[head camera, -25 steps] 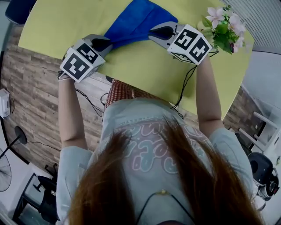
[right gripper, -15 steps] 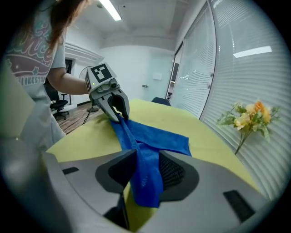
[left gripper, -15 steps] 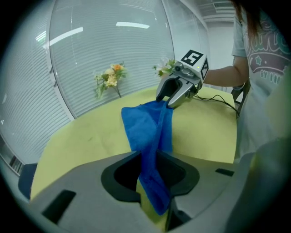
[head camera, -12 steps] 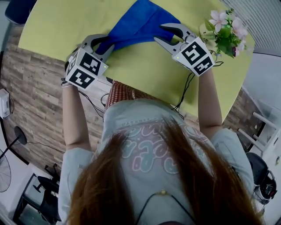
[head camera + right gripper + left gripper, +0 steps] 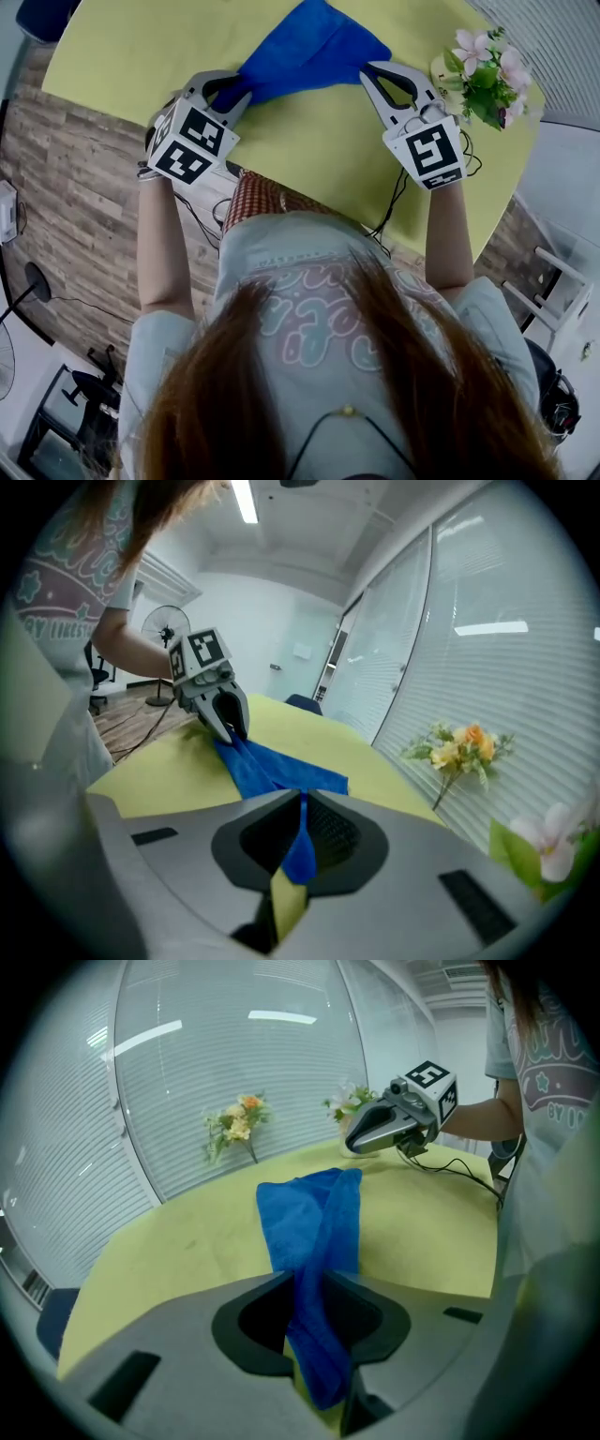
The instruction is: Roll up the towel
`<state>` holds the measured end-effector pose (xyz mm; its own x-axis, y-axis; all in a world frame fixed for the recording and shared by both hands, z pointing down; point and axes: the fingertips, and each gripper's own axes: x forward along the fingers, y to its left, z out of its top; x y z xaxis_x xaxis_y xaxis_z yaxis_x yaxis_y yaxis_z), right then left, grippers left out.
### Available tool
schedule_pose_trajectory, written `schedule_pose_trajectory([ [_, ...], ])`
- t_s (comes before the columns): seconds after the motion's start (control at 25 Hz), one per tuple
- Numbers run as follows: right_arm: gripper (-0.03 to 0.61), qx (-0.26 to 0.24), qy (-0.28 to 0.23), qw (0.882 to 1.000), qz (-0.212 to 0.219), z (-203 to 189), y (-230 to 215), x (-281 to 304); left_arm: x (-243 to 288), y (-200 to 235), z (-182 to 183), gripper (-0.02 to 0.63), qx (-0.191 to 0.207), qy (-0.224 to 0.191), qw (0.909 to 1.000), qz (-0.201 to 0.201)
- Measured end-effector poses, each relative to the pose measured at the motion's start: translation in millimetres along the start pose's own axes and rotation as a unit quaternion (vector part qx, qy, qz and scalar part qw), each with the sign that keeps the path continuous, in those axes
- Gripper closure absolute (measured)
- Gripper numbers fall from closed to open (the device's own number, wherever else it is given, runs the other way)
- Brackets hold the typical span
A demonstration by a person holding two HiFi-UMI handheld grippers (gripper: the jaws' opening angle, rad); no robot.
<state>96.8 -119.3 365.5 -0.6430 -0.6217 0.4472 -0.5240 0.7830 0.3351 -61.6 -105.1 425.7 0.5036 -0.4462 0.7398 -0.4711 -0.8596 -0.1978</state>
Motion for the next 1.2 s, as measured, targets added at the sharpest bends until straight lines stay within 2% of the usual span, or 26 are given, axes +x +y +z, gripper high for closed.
schedule_pose_trajectory([
  [0.08, 0.547, -0.037, -0.033, 0.998, 0.034, 19.0, 17.2, -3.7, -0.1, -0.3, -0.3, 0.526, 0.001, 0.0, 1.0, -0.001],
  [0.16, 0.47, -0.072, -0.048, 0.993, 0.082, 31.1, 42.8, 5.3, -0.4, -0.2, -0.1, 0.526, 0.005, -0.003, 1.0, -0.001],
  [0.2, 0.426, -0.092, -0.042, 0.99, 0.101, 31.7, 53.3, 14.9, -0.6, -0.1, -0.1, 0.526, 0.007, -0.005, 1.0, 0.0],
  [0.28, 0.403, -0.13, -0.009, 0.982, 0.137, 21.9, 68.4, 37.4, -0.7, 0.2, -0.2, 0.526, 0.012, -0.008, 0.9999, 0.003],
  [0.36, 0.36, -0.133, 0.03, 0.975, 0.173, 4.2, 76.6, 52.6, -0.6, -0.7, -0.5, 0.526, 0.013, -0.011, 0.9999, 0.002],
  [0.44, 0.36, -0.091, 0.046, 0.976, 0.195, -10.6, 75.2, 55.9, -1.6, -1.2, -1.3, 0.526, 0.01, -0.011, 0.9999, -0.001],
  [0.52, 0.364, -0.033, 0.047, 0.979, 0.198, -20.2, 67.0, 52.7, -4.2, 1.2, -2.3, 0.526, 0.001, -0.013, 0.9999, -0.004],
  [0.6, 0.376, -0.002, 0.047, 0.98, 0.193, -26.3, 59.9, 48.4, -8.2, 5.2, -4.3, 0.52, -0.01, -0.02, 0.9997, -0.004],
  [0.76, 0.391, -0.001, 0.049, 0.981, 0.188, -29.6, 57.8, 46.4, -19.3, 11.7, -5.7, 0.495, -0.028, -0.048, 0.9984, -0.004],
  [0.92, 0.391, -0.001, 0.049, 0.981, 0.187, -29.5, 58.3, 47.0, -31.5, 24.1, 0.2, 0.495, -0.11, -0.102, 0.9883, -0.029],
  [1.0, 0.393, -0.001, 0.049, 0.981, 0.187, -30.1, 58.0, 46.9, -37.1, 35.2, -3.5, 0.499, -0.14, -0.112, 0.9834, -0.024],
  [1.12, 0.402, -0.005, 0.049, 0.981, 0.19, -30.1, 58.9, 47.2, -46.8, 47.5, -11.1, 0.499, -0.143, -0.104, 0.9843, 0.004],
  [1.2, 0.411, -0.009, 0.05, 0.98, 0.192, -30.2, 59.9, 46.5, -55.6, 44.3, 1.7, 0.499, -0.122, -0.118, 0.9851, 0.025],
])
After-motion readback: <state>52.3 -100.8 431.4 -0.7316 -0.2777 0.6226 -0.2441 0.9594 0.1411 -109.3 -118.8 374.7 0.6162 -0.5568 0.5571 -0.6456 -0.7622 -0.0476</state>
